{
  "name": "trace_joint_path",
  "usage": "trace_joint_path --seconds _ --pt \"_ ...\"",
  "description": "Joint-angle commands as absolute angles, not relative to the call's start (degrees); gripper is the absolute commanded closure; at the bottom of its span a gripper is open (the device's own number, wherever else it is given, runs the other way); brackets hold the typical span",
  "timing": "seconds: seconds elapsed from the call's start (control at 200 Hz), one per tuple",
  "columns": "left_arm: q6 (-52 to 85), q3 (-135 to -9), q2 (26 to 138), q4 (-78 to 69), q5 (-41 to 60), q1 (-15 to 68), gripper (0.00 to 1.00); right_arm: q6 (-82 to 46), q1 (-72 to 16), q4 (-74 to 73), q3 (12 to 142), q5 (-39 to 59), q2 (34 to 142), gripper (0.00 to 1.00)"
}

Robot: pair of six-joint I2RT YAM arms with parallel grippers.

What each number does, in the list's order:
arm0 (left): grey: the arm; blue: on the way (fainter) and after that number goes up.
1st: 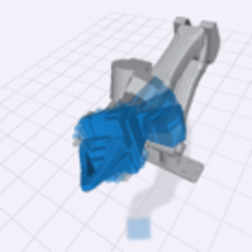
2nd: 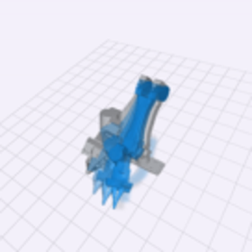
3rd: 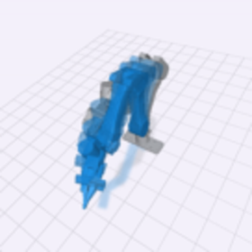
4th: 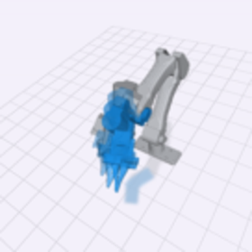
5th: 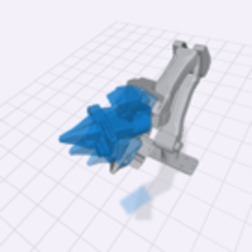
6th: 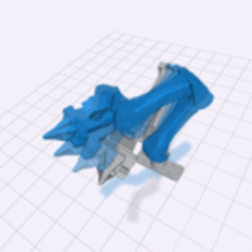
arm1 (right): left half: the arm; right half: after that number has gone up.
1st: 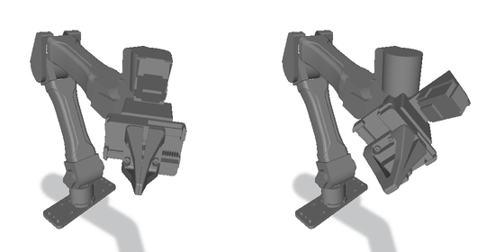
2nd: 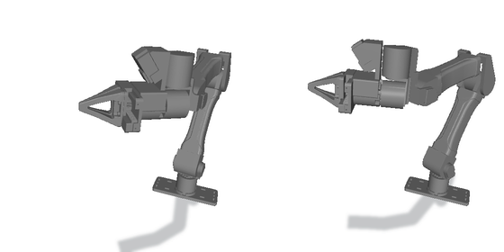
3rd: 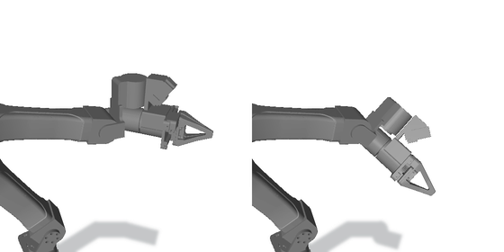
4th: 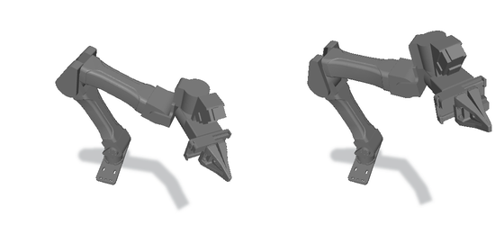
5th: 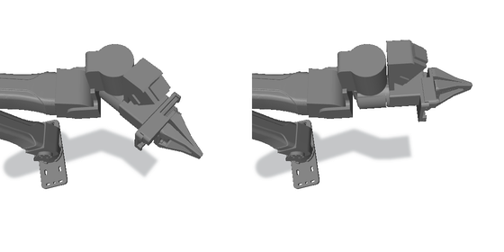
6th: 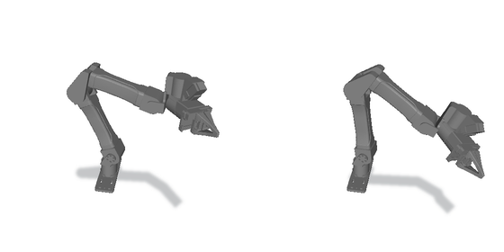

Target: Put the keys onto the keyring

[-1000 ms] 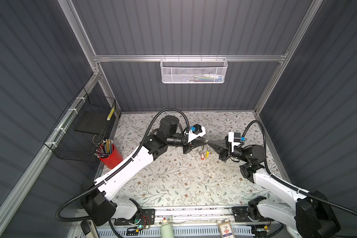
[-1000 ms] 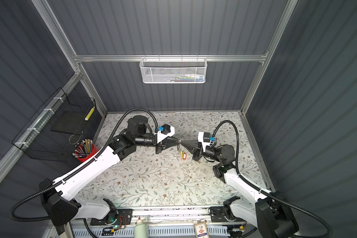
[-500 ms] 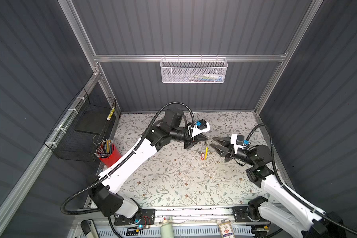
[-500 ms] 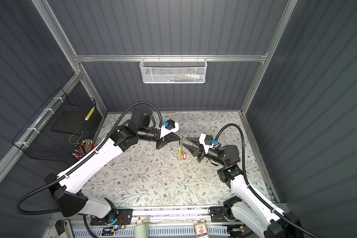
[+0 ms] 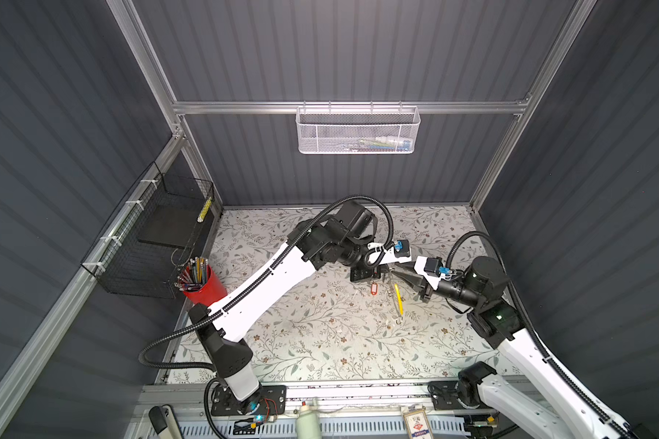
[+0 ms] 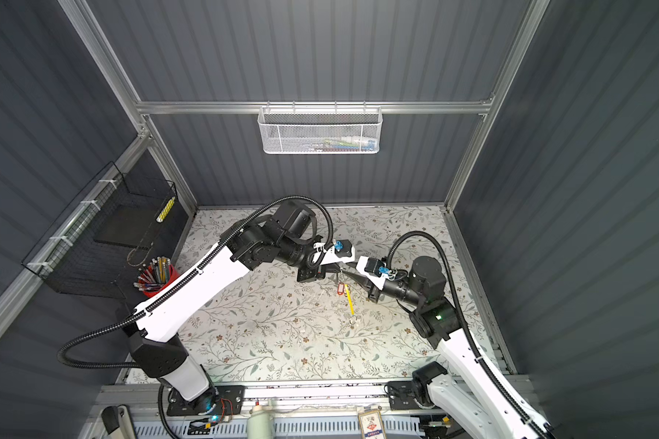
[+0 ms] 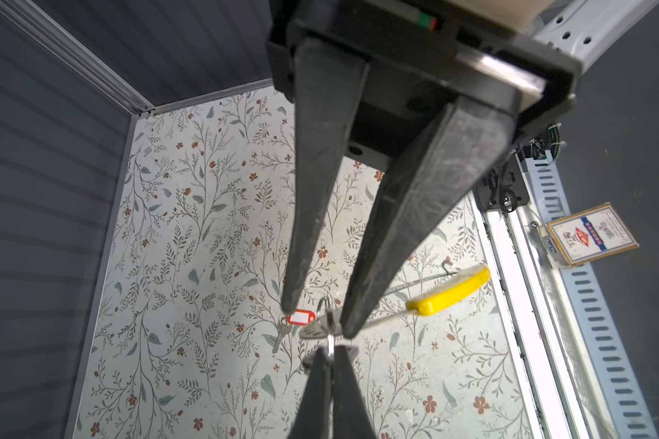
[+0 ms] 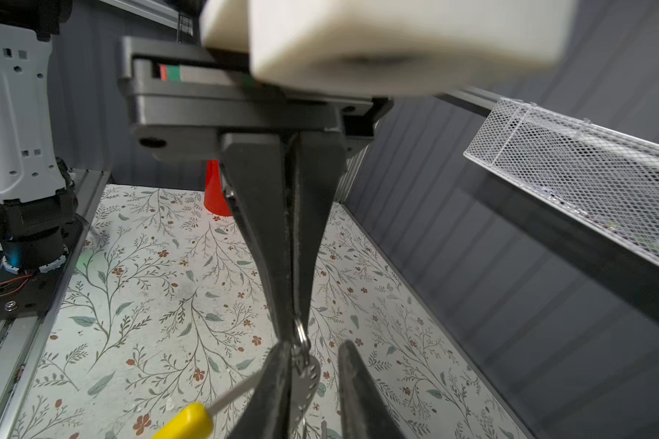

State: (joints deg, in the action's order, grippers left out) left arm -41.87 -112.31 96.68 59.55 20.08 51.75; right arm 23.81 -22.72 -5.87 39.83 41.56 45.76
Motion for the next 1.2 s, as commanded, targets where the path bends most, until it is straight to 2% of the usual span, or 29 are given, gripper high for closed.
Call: trace_joint_path --seconds 0.0,0.12,0.46,0.65,0.895,0.94,0.99,1.091,1.196 --pt "-43.1 -114.7 96.9 62.4 19.3 52.3 1.0 25.6 -22.6 -3.6 41.0 41.9 45.7 0.76" --pt "-43.1 -115.1 97.5 62.7 18.4 52.8 1.0 24.7 -22.6 -5.1 40.4 42.2 45.9 0.78" --pt "-43.0 -116.1 98.5 62.5 16.9 53.8 1.0 23.0 -22.8 -7.7 39.5 43.9 46.8 0.78" --pt "-43.0 -116.1 98.3 61.9 17.8 54.1 1.0 23.1 -23.0 -7.3 39.4 43.8 47.2 0.83" --pt "-42.4 -115.1 97.9 61.0 17.2 54.1 1.0 22.7 -23.1 -8.1 39.4 44.0 46.8 0.99" --pt "-42.0 -114.2 97.3 60.0 16.9 54.1 0.94 22.4 -23.0 -8.5 39.3 44.0 46.8 1.0" --pt "-41.1 -111.7 95.9 57.0 15.2 54.1 0.77 21.6 -23.1 -9.5 38.9 44.0 46.7 1.0" --pt "-39.7 -105.4 92.1 51.4 12.5 53.3 0.5 18.4 -23.1 -13.8 37.4 43.5 46.3 1.0" --pt "-35.9 -99.8 88.4 45.6 12.9 51.2 0.46 14.0 -23.1 -20.2 35.2 42.8 46.2 1.0"
